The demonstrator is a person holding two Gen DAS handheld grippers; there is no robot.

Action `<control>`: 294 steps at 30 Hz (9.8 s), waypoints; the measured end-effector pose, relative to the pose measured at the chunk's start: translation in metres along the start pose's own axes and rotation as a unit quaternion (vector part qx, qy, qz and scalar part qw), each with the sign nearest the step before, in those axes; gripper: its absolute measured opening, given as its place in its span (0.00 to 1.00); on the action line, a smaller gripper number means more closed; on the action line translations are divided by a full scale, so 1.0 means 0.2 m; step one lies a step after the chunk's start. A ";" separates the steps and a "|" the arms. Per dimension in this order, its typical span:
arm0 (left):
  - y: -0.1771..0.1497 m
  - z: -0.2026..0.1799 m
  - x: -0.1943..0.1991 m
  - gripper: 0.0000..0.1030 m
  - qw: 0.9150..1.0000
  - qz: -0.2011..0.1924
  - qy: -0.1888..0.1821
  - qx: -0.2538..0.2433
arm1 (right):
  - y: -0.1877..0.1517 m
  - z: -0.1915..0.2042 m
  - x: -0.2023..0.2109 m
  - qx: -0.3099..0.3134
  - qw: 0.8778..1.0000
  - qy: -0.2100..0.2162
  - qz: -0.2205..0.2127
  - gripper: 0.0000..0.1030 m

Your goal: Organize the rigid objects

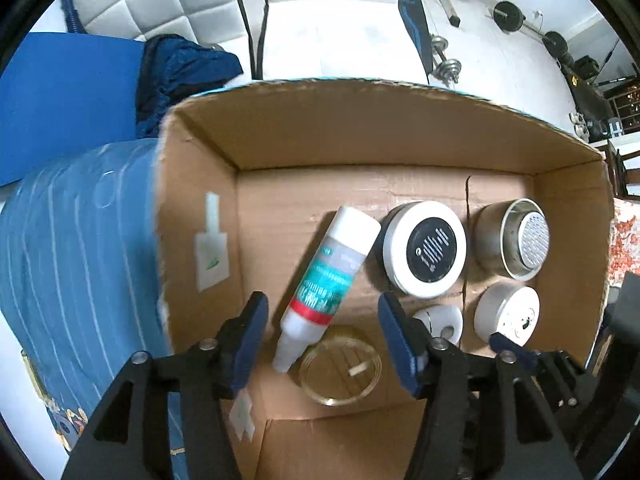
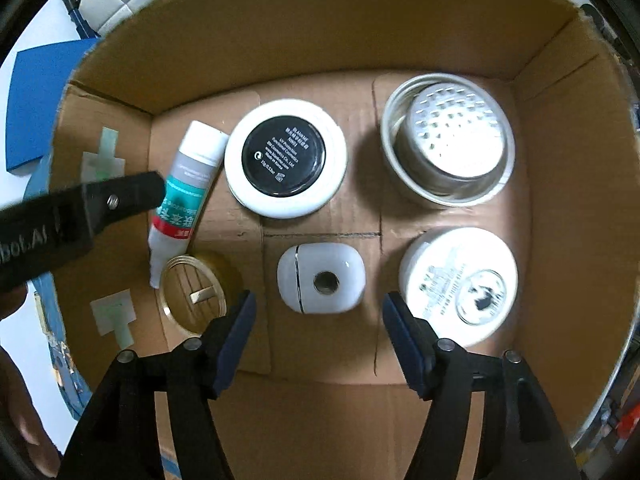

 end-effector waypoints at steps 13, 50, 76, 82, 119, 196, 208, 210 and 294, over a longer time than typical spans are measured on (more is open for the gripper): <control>-0.31 0.05 0.37 0.94 0.994 -0.101 -0.024 0.028 | -0.31 -0.01 0.24 0.010 0.998 -0.029 -0.054 0.92; -1.12 0.03 1.16 0.94 0.960 -0.273 -0.047 0.025 | -1.16 -0.06 1.45 0.029 0.963 -0.065 -0.259 0.93; -1.00 0.33 0.16 0.94 0.990 -0.109 0.014 0.088 | -1.00 -0.15 0.24 -0.008 0.999 0.010 -0.049 0.87; -0.95 0.37 -0.09 0.94 0.992 -0.074 0.011 0.098 | -0.96 -0.11 -0.02 0.002 1.000 -0.009 -0.017 0.66; -1.48 0.01 -0.34 0.37 0.999 -0.035 0.007 0.023 | -1.42 -0.05 -0.14 0.039 0.996 -0.063 0.041 0.34; -0.16 -0.37 -0.33 0.39 0.998 0.049 -0.032 -0.034 | -0.15 -0.63 0.27 0.001 0.998 -0.048 -0.029 0.34; -0.22 -0.31 -0.34 0.71 0.998 0.061 -0.035 -0.003 | -0.43 -0.53 0.08 0.029 0.998 -0.030 0.044 0.34; -0.21 -0.29 -0.31 0.72 0.998 0.048 -0.033 0.000 | -0.43 -0.54 0.03 0.029 0.998 -0.038 0.051 0.34; -1.46 -0.29 1.62 0.98 0.955 -0.297 -0.017 -0.011 | -1.61 -0.21 2.04 0.031 0.958 -0.065 -0.278 1.00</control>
Point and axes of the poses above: each gripper's, at about its wrist camera, not at the fingertips, and x roughly against the way its jaws point, z to its left, y to its top, the point moved 10 cm from there along -x, roughly the way its jaws point, and after that the axes turned 5 degrees about x, right-handed, at the moved point
